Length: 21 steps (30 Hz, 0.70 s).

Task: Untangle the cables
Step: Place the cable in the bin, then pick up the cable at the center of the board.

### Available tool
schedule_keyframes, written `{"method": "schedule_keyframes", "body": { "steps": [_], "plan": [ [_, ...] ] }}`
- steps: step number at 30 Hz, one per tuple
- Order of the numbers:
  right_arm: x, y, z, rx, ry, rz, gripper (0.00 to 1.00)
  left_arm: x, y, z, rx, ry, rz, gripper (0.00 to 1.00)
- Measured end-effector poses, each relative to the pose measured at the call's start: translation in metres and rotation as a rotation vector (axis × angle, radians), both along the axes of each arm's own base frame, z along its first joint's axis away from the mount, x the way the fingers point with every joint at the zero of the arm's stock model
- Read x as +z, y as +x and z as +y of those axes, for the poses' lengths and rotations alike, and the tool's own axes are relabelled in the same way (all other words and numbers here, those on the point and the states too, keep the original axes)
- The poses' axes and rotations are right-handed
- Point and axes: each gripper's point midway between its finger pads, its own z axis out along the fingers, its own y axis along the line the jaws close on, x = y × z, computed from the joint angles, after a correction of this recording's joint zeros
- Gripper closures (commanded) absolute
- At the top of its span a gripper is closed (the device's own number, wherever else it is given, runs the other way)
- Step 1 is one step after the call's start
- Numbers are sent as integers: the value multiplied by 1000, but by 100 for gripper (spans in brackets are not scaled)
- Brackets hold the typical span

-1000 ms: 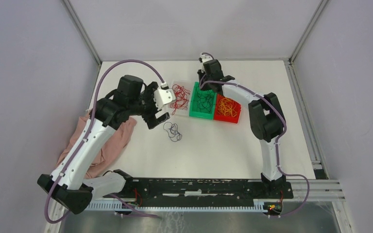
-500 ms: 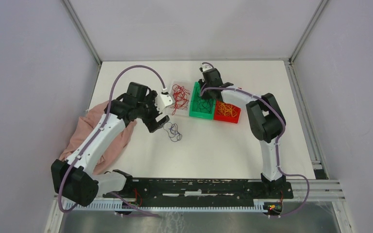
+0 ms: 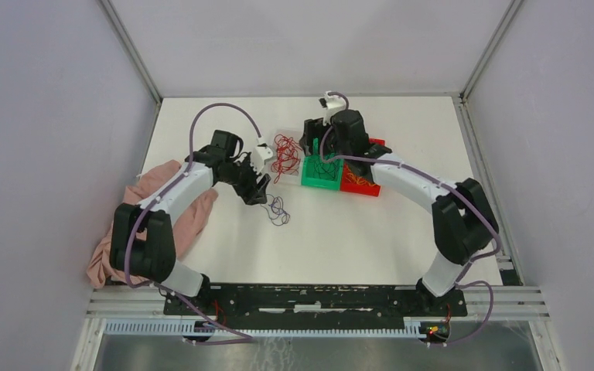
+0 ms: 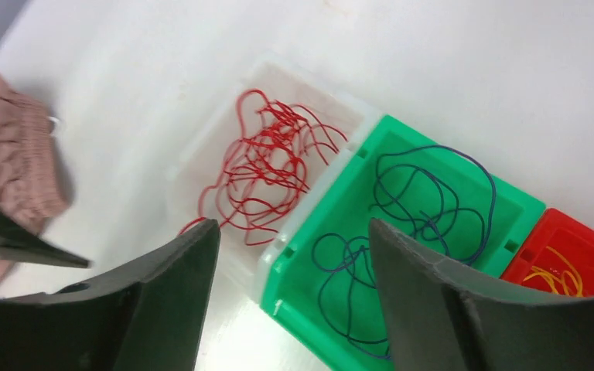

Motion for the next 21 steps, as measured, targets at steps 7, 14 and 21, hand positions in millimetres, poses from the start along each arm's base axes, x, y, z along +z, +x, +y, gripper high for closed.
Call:
{"method": "schedule_keyframes", "body": {
  "steps": [7,14,21],
  "plan": [
    [36,-30,-12,-13,126,-94,1,-43,-7,-7,-49,-5,134,41],
    [34,-36,-25,-39,225,-52,0,-51,2,-9,-56,-5,106,64],
    [38,-52,4,120,328,-41,14,-47,12,-15,-60,-28,65,95]
  ]
}}
